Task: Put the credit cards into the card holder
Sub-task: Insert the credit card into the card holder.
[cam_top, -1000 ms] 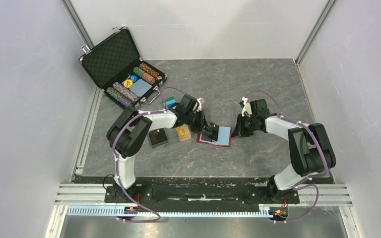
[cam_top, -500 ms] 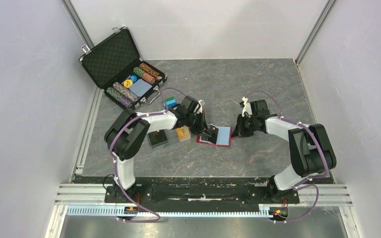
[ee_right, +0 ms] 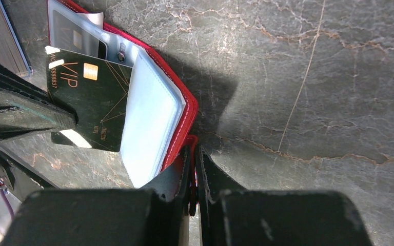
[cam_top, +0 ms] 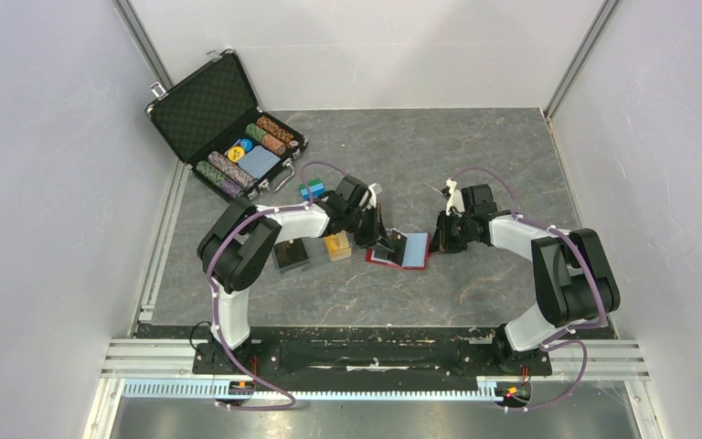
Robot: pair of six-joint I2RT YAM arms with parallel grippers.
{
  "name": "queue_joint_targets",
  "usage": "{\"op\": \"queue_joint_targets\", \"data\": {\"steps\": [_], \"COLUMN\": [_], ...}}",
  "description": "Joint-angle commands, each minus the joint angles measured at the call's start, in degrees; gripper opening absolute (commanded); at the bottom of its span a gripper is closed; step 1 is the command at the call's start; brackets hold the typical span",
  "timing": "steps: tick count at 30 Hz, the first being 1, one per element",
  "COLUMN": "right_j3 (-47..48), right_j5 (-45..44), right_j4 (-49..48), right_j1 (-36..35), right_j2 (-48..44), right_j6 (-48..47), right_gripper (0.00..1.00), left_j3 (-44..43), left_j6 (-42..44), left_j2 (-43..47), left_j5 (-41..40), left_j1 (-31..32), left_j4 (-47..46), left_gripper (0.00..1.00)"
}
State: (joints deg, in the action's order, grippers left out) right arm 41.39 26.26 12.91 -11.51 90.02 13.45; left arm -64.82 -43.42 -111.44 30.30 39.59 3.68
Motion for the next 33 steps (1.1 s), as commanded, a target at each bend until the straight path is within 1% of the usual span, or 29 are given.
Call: {"op": "queue_joint_targets", "data": {"steps": [1,6,7,9,12,14,15,18,20,21,26,29,31,33], "right_j3": [-0.78,-0.57,-0.32,0.53,2.46,3.92,4.4,6.25,6.82,6.99,7.82,7.71,7.49,7.17], "right_j5": [0.46,0.05,-0.4,-1.31,-2.66,-3.42,-3.72,-4.76,-4.97,-5.06,-4.69,-1.92,0.23,1.3], "right_j4": [0.77,1.54,2.03,3.3,5.75,7.45,8.25,10.69,11.42,11.64,11.31,8.8,7.57,6.93], "right_j1": [-0.44,-0.45,-0.45,-0.41,-0.44,-0.45,-0.46,-0.45,-0.43,-0.42,-0.46,-0.4,-0.6,-1.16], "right_j2": [-0.34,-0.5,-0.65,-1.49,-3.31,-4.45,-5.07,-6.26,-6.94,-7.08,-8.3,-9.06,-7.8,-6.01], "right_j6": [-0.5,-1.12,-1.37,-1.94,-3.13,-4.01,-4.45,-5.4,-5.59,-5.65,-5.37,-4.73,-4.41,-4.51], "right_gripper": [0.0,0.0,0.07,0.24,0.42,0.51,0.53,0.56,0.54,0.51,0.29,0.15,0.07,0.01], "left_j3": [-1.2,-0.57,-0.49,-0.32,-0.2,-0.31,-0.38,-0.77,-0.97,-1.06,-1.51,-1.54,-1.47,-1.38], "left_j6": [-0.15,-1.31,-1.21,-1.23,-0.82,-0.64,-0.54,0.05,0.18,0.18,0.26,0.1,-0.24,-0.47], "left_j2": [-1.93,-1.69,-1.44,-0.94,-0.26,0.06,0.18,0.44,0.36,0.3,0.62,0.81,0.83,0.83], "left_j5": [1.26,1.35,1.19,0.9,0.52,0.32,0.16,-0.58,-0.69,-0.68,-0.95,-0.8,-0.6,-0.63], "left_j1": [0.76,-0.13,-0.29,-0.42,-0.48,-0.48,-0.48,-0.48,-0.48,-0.48,-0.48,-0.48,-0.48,-0.48], "left_j4": [-2.53,-3.5,-3.49,-3.46,-3.47,-3.27,-2.97,-1.75,-1.49,-1.36,-0.96,-1.28,-1.93,-2.41], "left_gripper": [0.02,0.02,0.02,0.02,0.02,0.02,0.02,0.02,0.02,0.02,0.02,0.02,0.02,0.02]}}
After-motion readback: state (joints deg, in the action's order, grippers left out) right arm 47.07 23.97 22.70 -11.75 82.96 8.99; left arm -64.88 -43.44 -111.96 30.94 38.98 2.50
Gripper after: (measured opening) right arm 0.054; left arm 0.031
